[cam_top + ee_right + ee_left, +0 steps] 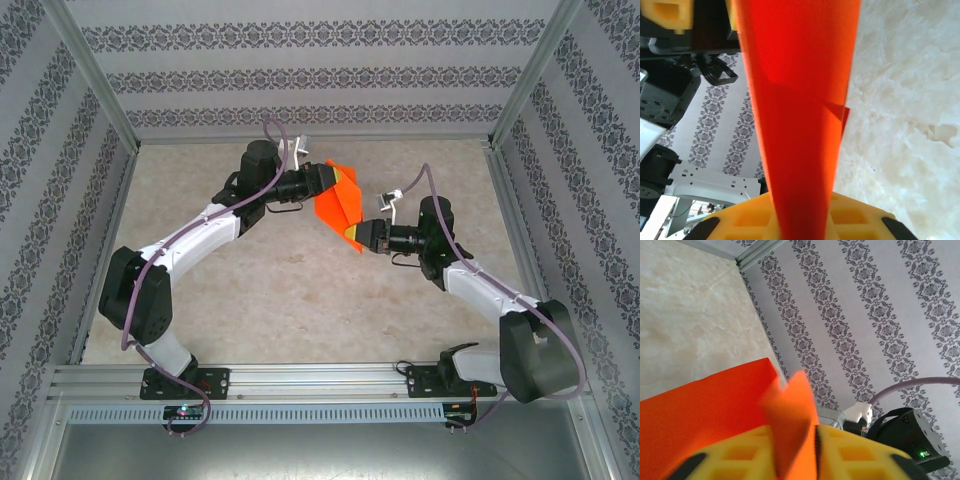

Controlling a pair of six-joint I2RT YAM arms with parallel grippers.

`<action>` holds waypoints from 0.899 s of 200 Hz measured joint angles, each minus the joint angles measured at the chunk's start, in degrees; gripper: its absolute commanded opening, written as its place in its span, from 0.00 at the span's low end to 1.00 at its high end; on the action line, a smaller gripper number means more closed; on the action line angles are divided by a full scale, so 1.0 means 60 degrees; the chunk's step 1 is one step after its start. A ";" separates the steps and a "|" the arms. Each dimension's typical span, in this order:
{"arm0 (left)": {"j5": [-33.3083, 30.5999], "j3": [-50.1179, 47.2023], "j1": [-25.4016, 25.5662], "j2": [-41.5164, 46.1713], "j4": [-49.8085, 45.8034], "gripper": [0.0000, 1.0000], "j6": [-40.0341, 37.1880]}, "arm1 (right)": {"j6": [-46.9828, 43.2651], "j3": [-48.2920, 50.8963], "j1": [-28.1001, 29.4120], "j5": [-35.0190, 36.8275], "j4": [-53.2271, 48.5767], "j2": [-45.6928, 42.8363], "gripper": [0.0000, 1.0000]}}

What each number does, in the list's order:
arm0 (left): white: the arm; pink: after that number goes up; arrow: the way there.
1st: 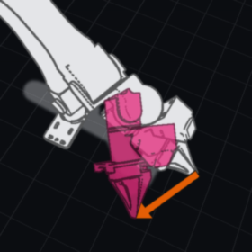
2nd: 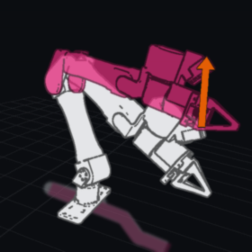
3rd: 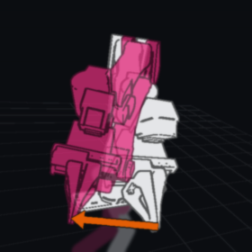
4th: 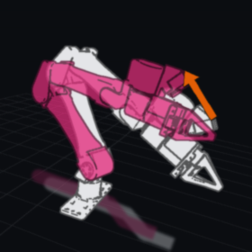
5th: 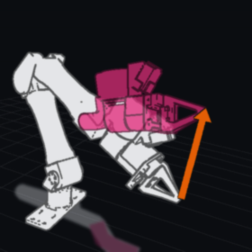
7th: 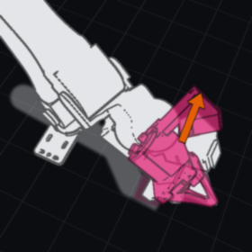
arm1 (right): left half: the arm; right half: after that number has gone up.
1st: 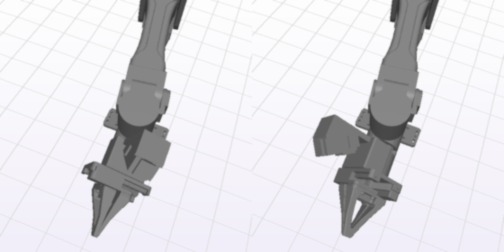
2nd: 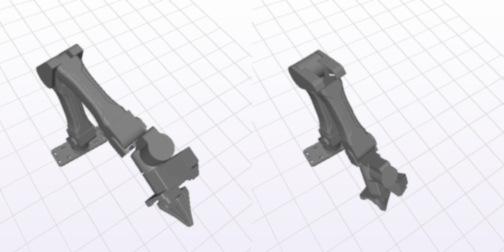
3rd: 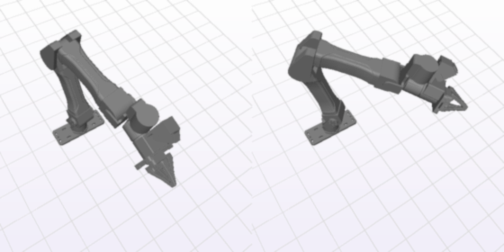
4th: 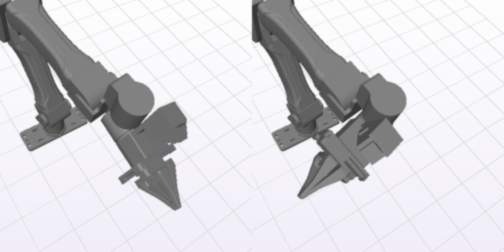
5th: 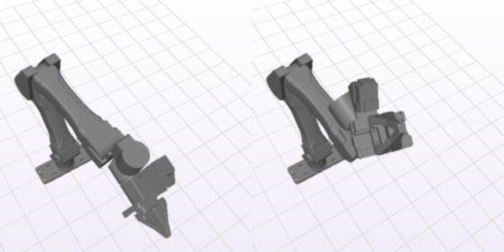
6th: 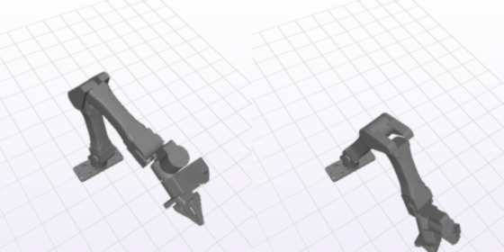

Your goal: Fold a paper plane with a square sheet of paper (fold left side to right side)

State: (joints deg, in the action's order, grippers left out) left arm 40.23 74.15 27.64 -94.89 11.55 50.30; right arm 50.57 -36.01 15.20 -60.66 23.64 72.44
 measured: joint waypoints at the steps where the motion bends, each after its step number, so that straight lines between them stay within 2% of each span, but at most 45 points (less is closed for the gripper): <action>1: -0.0007 -0.0004 0.0000 0.0004 -0.0007 0.41 0.0015 | -0.0011 -0.0007 -0.0004 0.0004 -0.0036 -0.0007 0.15; 10: -0.0069 -0.0040 0.0000 0.0073 -0.0200 0.50 -0.0106 | -0.0423 -0.0127 -0.0015 0.0124 -0.0648 -0.0117 0.14; 31: -0.0412 -0.0153 -0.0004 0.0430 -0.0874 0.61 -0.0605 | -0.1555 -0.0532 -0.0011 0.0561 -0.2273 -0.0313 0.13; 51: -0.1024 -0.0412 0.0000 0.1115 -0.1752 0.68 -0.1217 | -0.2856 -0.1111 0.0015 0.1366 -0.4160 -0.0459 0.13; 77: -0.2204 -0.0827 -0.0004 0.2324 -0.2969 0.71 -0.2076 | -0.4605 -0.2127 0.0382 0.3187 -0.6666 -0.0568 0.13; 93: -0.3056 -0.1202 0.0000 0.3209 -0.3606 0.73 -0.2499 | -0.5584 -0.2798 0.0929 0.4809 -0.7981 -0.0565 0.13; 123: -0.4623 -0.2073 0.0000 0.4765 -0.4433 0.74 -0.2911 | -0.7020 -0.4171 0.2572 0.8830 -0.9959 -0.0135 0.13; 149: -0.5982 -0.2867 -0.0004 0.5872 -0.4881 0.76 -0.2965 | -0.7868 -0.5111 0.3825 1.2458 -1.0983 0.1035 0.13; 180: -0.7278 -0.3559 -0.0004 0.6798 -0.5311 0.78 -0.2954 | -0.8604 -0.5752 0.4787 1.6145 -1.1788 0.2856 0.12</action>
State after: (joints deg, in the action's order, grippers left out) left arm -3.44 52.80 27.62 -54.11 -20.32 32.58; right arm -1.06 -70.52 43.92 36.21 -47.09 89.58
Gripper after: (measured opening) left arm 0.775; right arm 0.127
